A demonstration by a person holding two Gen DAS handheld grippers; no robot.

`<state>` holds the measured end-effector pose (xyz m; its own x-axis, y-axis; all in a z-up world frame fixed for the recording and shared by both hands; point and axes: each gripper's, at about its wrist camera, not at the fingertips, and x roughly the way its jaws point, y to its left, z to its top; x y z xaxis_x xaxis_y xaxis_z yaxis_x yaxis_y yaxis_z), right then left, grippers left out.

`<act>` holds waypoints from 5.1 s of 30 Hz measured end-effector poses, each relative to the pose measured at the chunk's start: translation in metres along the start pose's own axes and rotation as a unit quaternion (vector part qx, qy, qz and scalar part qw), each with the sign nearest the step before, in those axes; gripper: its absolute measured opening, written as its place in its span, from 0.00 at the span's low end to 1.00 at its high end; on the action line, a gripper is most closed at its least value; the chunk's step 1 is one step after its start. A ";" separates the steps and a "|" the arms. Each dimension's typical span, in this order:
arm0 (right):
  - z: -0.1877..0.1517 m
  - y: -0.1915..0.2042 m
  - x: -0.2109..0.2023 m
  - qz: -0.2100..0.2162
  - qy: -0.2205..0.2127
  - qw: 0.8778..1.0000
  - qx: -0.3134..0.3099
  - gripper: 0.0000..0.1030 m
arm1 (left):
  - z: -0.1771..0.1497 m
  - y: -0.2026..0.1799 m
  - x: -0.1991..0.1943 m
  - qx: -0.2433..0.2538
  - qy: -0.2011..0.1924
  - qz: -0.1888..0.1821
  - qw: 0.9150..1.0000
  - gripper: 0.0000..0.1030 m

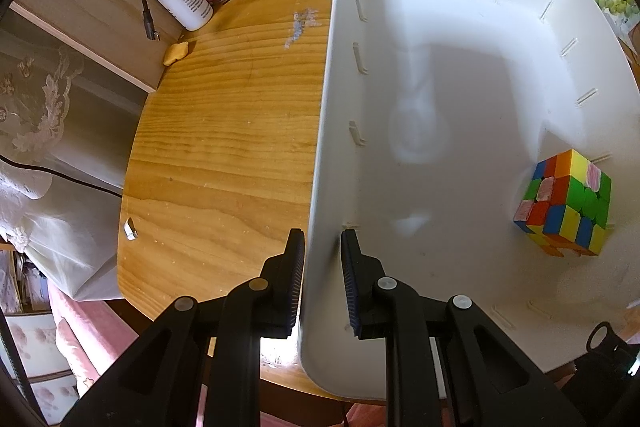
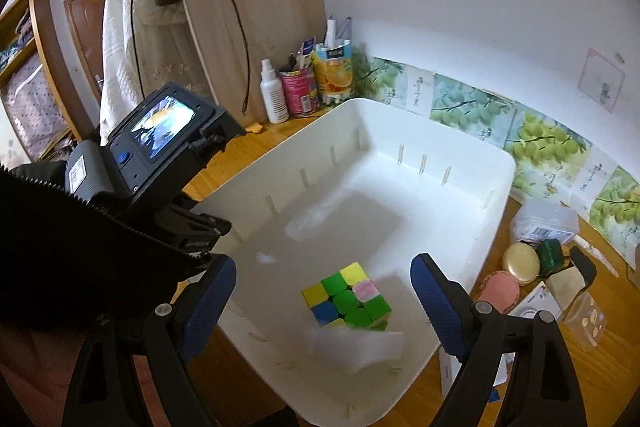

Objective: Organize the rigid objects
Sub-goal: 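Carry the white piece into the basket and open the right gripper, then move the right gripper to the pink hair rollers and grasp them, then carry the pink rollers into the basket and release them with the right gripper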

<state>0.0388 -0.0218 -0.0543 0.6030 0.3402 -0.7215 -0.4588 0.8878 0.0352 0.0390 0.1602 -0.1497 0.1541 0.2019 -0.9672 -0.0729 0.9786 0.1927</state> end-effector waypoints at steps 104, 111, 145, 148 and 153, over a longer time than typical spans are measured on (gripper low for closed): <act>-0.018 -0.076 -0.014 0.009 0.062 0.972 0.227 0.26 | -0.001 0.003 0.006 -0.006 0.012 -0.004 1.000 0.20; -0.012 -0.047 0.000 0.047 0.078 0.979 0.184 0.26 | 0.000 0.003 0.006 -0.004 0.013 -0.002 1.000 0.21; -0.045 -0.084 -0.013 -0.041 0.087 0.972 0.213 0.61 | -0.001 0.003 0.006 -0.007 0.014 -0.001 1.000 0.21; -0.055 -0.092 -0.018 -0.060 0.084 0.971 0.214 0.61 | -0.001 0.003 0.006 -0.008 0.015 -0.001 1.000 0.21; -0.067 -0.101 -0.026 -0.080 0.072 0.972 0.210 0.61 | -0.001 0.003 0.006 -0.007 0.015 0.000 1.000 0.21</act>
<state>0.0263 -0.1410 -0.0856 0.5334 0.1682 -0.8290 -0.0419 0.9841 0.1727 0.0383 0.1643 -0.1553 0.1243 0.1998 -0.9719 -0.0868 0.9779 0.1900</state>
